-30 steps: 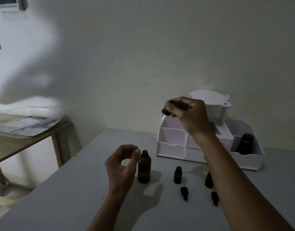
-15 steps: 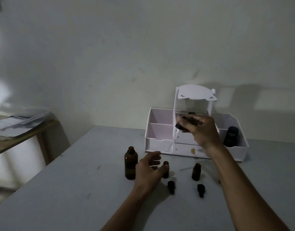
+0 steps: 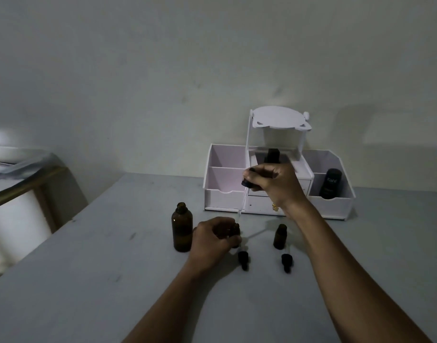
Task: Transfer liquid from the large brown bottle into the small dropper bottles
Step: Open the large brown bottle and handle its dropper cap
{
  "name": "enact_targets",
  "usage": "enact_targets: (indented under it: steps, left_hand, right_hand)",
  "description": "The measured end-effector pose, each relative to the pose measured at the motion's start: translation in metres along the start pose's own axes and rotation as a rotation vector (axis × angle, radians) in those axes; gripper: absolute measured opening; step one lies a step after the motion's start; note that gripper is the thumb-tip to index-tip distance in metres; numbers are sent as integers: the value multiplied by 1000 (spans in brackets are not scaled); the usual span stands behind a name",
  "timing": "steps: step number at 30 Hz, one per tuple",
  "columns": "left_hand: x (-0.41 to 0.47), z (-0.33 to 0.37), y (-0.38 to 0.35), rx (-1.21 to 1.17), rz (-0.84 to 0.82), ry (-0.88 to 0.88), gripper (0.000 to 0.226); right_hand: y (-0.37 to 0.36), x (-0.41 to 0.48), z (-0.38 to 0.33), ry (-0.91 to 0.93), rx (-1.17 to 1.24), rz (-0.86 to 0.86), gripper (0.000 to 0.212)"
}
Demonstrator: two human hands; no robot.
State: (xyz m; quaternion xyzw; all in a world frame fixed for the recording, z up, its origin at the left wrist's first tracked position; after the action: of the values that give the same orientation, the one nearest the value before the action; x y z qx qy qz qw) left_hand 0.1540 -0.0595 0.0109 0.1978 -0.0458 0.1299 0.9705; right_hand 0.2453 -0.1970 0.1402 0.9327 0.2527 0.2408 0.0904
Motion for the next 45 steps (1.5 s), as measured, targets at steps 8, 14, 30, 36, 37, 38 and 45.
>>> enact_targets:
  steps: [8, 14, 30, 36, 37, 38, 45]
  left_hand:
    - [-2, 0, -1, -9, -20, 3, 34]
    - [-5, 0, -4, -52, -33, 27, 28]
    - [-8, 7, -1, -45, -26, -2, 29]
    - [-11, 6, 1, -43, 30, -11, 50]
    - [-15, 7, 4, -26, 63, -14, 49]
    - [-19, 10, 8, 5, 104, -35, 46]
    - [-71, 54, 79, -30, 498, -342, 15]
  right_hand:
    - [-9, -2, 7, -34, -36, -49, 5]
    - [-15, -3, 5, -2, -94, -57, 5]
    - [-20, -6, 3, 3, -135, -92, 9]
    - [-10, -7, -18, 76, -87, 11, 11]
    - [-8, -8, -24, 99, -74, 35, 10]
    - [-5, -9, -30, 125, -60, 60, 10]
    - [-7, -10, -79, 284, 91, 174, 11]
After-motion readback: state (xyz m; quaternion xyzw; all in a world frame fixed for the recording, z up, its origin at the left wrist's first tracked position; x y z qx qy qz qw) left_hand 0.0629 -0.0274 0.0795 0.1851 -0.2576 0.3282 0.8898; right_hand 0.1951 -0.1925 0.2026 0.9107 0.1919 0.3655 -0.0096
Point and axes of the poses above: each hand's wrist, its own x-axis towards the middle knuckle, its own y-axis out of the back of the hand, z = x × y, the point moved 8 cm from there along x, towards the middle knuckle, and after that the axes turned 8 degrees about -z, right-handed, at the moved point
